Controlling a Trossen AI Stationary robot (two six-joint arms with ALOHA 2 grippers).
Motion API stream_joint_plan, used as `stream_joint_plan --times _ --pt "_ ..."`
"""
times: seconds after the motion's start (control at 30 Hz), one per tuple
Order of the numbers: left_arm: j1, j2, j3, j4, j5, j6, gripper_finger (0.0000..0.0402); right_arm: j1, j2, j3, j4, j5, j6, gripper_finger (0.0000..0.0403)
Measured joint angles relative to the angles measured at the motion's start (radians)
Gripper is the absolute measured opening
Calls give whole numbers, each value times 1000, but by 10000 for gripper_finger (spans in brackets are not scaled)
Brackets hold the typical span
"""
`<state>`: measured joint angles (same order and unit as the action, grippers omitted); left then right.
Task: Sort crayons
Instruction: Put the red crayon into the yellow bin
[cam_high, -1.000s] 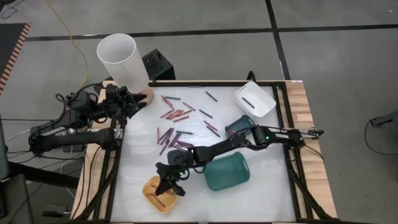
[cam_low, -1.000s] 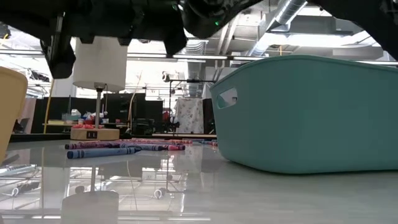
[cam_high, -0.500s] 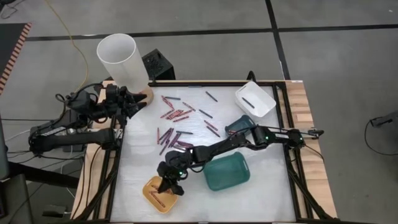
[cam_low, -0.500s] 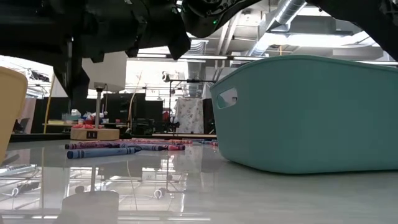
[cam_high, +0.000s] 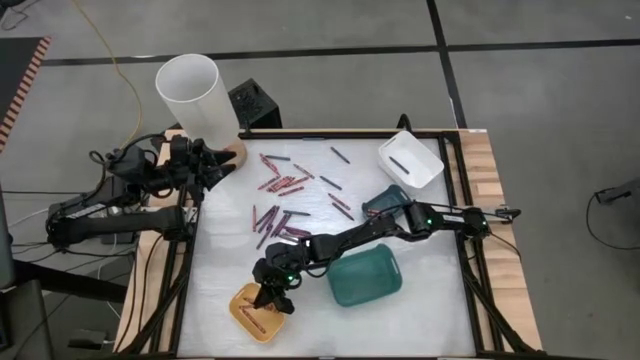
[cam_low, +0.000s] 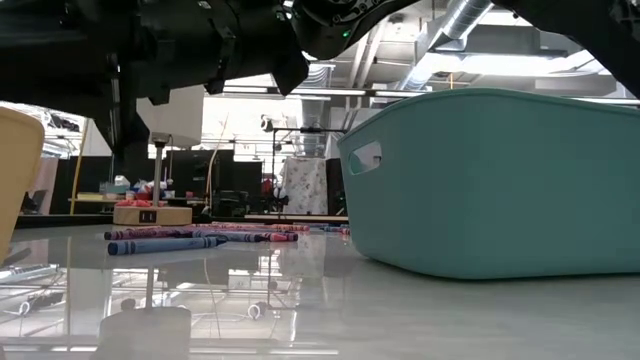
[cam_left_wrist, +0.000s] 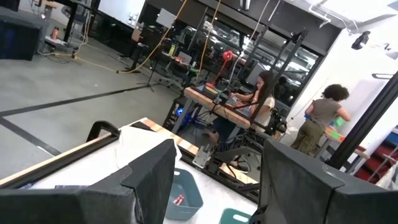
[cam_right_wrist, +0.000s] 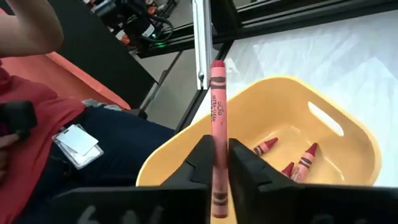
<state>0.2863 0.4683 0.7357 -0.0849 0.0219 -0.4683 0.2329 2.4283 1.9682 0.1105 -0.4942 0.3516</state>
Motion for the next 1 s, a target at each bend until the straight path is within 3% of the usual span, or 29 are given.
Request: stream_joint_plan --times 0.2,0.47,0.63,0.77,1.0 --pt "0 0 0 0 0 0 233 -7 0 0 -5 2 0 97" --pt "0 0 0 -1 1 0 233 -39 -46 -2 -50 -41 -22 102" --pt "0 0 0 -20 1 1 233 -93 -147 0 -242 -35 -124 102" --pt "0 0 0 -57 1 14 233 -141 -231 0 -473 105 -200 102" --pt "0 0 0 -141 -1 40 233 -204 -306 0 -902 578 -228 102"
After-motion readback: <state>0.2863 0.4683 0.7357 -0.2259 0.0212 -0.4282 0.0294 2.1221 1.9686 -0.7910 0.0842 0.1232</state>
